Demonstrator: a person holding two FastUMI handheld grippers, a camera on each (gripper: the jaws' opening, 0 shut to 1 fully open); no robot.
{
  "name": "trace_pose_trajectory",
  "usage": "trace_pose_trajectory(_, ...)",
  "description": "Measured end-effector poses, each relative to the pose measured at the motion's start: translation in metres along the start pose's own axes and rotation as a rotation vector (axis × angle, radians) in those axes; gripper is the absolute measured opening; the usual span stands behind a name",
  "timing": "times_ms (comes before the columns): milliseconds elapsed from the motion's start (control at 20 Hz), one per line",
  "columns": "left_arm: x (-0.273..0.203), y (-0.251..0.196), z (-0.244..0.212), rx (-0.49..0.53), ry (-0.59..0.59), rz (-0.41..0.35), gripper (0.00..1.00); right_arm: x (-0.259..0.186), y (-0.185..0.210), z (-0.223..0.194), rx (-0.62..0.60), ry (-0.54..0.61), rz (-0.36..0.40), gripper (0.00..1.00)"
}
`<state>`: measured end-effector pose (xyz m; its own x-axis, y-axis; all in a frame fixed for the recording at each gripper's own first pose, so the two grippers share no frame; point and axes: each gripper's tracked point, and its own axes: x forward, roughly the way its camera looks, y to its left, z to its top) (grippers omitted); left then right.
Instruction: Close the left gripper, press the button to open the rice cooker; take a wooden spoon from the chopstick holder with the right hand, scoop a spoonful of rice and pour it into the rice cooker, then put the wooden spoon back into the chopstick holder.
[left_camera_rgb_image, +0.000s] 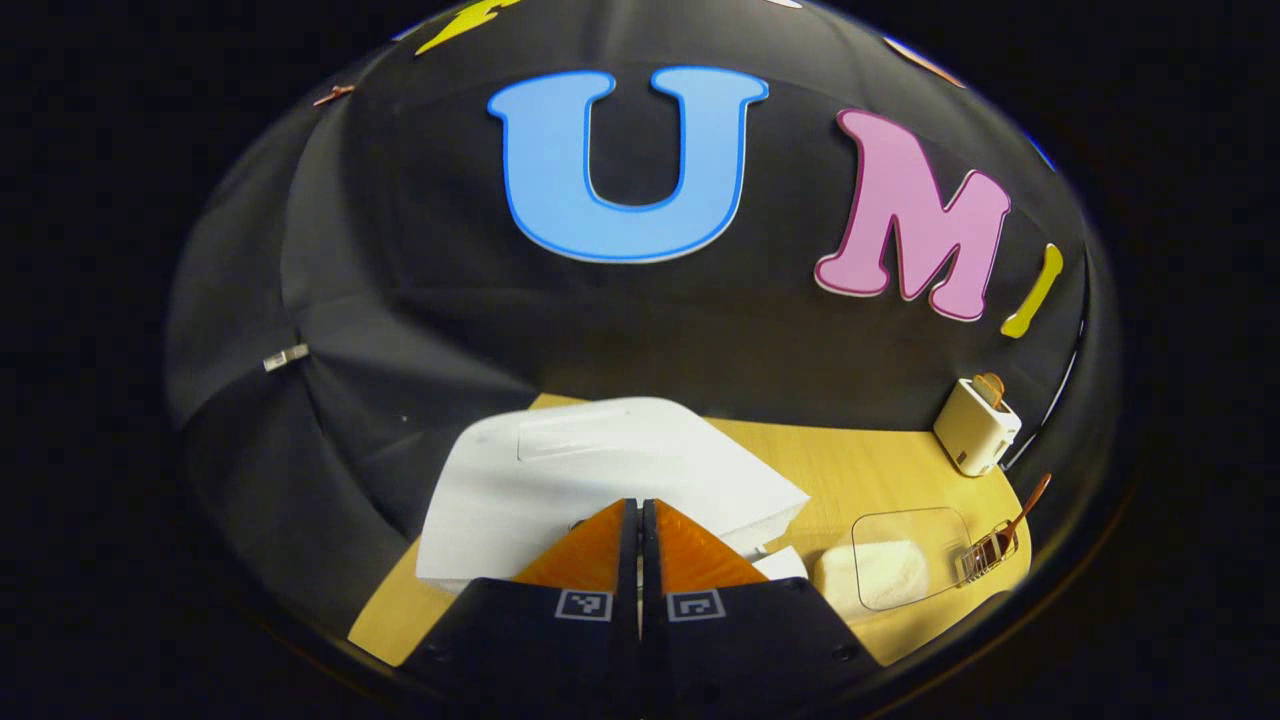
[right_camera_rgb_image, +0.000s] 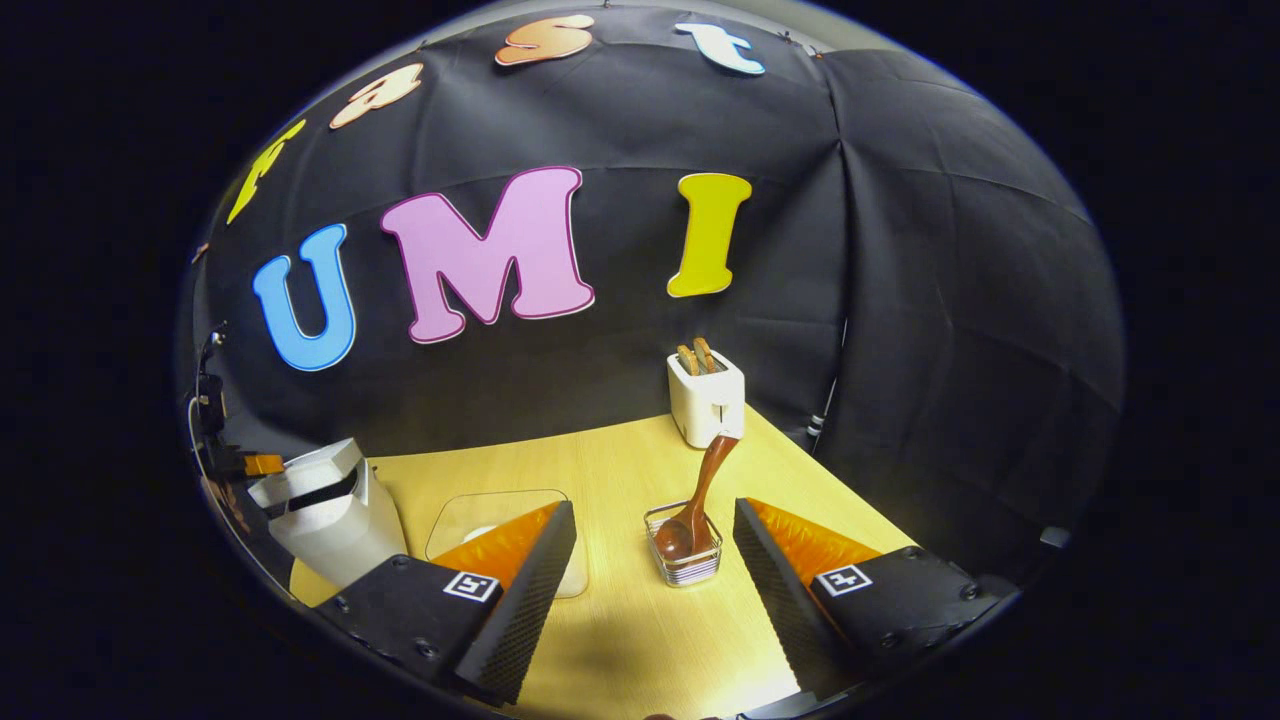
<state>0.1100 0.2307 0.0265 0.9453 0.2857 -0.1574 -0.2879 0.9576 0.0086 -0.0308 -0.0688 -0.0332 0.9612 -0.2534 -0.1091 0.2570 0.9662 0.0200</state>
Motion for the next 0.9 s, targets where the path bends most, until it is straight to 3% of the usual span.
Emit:
trace_pose_trajectory(350,-0.039,-0.002,0.016,-0.033,-0.089,0.024,0.05,0.016,-0.010,0.000,0.054,0.021,0.012,0.98)
trace_pose_trajectory(700,-0.090,-0.040,0.005,-0.065,-0.155,-0.010,0.05,0.052,-0.025,0.004,0.075,0.045,0.041,0.98)
trace_pose_trajectory(900,-0.114,-0.078,-0.008,-0.099,-0.149,-0.039,0.05,0.088,-0.024,-0.011,0.114,0.155,0.126,0.99)
